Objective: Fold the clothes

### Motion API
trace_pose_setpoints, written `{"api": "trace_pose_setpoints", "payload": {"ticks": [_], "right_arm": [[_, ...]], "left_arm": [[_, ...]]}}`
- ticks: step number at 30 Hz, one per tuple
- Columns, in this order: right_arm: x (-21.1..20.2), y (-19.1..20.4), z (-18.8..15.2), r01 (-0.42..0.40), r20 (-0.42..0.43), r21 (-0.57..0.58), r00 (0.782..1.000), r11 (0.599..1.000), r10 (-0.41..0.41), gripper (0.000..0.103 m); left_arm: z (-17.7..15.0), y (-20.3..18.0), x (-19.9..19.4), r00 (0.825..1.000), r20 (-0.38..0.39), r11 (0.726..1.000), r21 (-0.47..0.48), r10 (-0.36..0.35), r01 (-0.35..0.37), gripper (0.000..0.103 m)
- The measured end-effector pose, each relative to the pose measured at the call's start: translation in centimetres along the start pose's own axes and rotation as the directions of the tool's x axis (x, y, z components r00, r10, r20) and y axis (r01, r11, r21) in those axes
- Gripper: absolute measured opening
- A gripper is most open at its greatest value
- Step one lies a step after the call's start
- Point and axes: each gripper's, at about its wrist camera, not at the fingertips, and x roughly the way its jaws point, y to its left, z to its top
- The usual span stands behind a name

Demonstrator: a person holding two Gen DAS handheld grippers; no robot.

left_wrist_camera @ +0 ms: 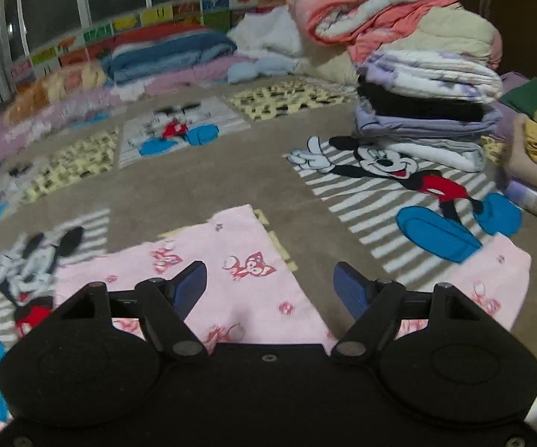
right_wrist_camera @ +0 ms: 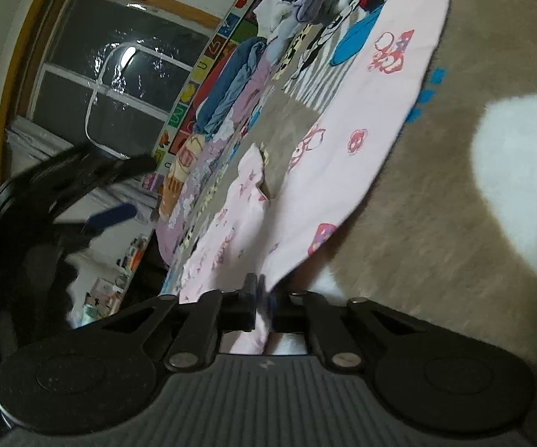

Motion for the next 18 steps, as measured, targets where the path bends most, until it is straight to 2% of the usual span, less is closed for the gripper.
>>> {"api": "trace_pose_setpoints", "payload": {"ticks": [1,3,5,8,11,14,18], "right_arm": [[0.0,0.0,0.0,-0.001,0.000,0.001,1.000,1.000,0.001,0.002],[-0.1,0.0,0.1,-0.002,-0.001,0.001,1.000,1.000,0.002,0.001],[0.0,0.3,0.0,0.012,-0.005,-0.022,1.000,1.000,-0.012,0.001],[0.2,0.6,-0.2,0.029,-0.009,-0.049,1.000,0.998,-0.029,0.000],[0.1,0.6,-0.1,0.031,-0.016,-0.053,0.999,0.998,-0.032,0.000],[0.1,0.7,-0.1,0.034,-0.023,-0.060,0.999,0.998,-0.036,0.000],[0.0,0.9,0.0,0.034,-0.031,-0.055,0.999,0.998,-0.035,0.000]], "left_arm": [[0.5,0.1,1.0,1.000,-0.018,1.000,-0.008,0.000,0.000,0.062],[1.3,-0.4,3.3,0.997,-0.073,1.000,0.008,0.013,-0.013,0.058],[1.9,-1.1,5.6,0.991,-0.128,0.999,0.042,0.034,-0.028,0.049],[2.9,-2.5,8.5,0.978,-0.201,0.993,0.109,0.059,-0.038,0.044],[3.6,-4.0,10.7,0.957,-0.270,0.980,0.188,0.109,-0.058,0.036],[4.4,-5.6,12.3,0.937,-0.296,0.947,0.308,0.185,-0.089,0.035],[4.9,-6.7,14.8,0.897,-0.364,0.923,0.369,0.253,-0.110,0.035]]}}
